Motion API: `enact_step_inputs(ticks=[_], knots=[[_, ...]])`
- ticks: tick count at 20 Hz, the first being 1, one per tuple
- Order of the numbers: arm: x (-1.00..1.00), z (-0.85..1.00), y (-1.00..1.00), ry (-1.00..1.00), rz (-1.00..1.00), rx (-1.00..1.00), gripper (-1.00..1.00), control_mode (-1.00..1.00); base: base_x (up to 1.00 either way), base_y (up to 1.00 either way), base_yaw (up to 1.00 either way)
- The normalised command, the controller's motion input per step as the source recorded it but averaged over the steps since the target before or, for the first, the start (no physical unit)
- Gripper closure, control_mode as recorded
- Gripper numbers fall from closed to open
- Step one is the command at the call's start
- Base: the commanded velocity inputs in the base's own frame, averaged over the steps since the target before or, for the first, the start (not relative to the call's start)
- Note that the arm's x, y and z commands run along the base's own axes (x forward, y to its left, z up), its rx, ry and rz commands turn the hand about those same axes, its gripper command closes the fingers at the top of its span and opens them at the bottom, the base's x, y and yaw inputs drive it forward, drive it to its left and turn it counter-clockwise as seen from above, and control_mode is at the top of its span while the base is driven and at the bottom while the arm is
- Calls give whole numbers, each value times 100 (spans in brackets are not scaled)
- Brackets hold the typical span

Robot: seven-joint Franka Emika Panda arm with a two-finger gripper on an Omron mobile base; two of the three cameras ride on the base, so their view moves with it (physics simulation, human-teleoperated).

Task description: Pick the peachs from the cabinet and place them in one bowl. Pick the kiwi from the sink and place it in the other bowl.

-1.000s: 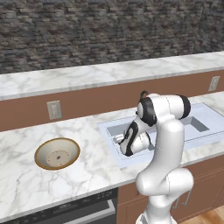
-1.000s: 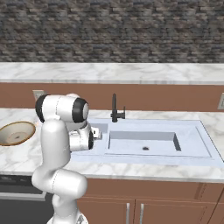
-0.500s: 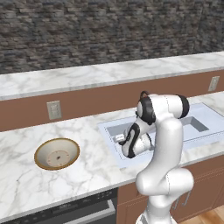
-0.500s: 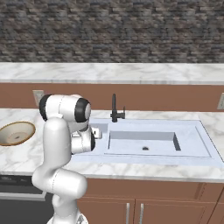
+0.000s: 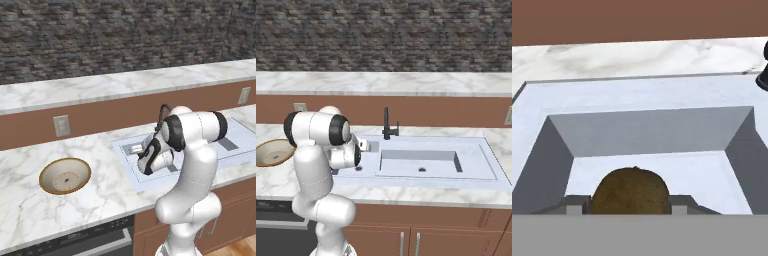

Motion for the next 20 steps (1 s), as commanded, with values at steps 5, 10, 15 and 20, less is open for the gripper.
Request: enact_step_inputs(ticks=[5,10,15,20], knots=[[-14,100,2,11,-9,0,100,-100,0,0,0],[-46,100,0,12,-2,0,100,-100,0,0,0],[-59,100,-1,9,0,0,100,-100,0,0,0],[-73,90,10,9,5,0,100,-100,0,0,0]])
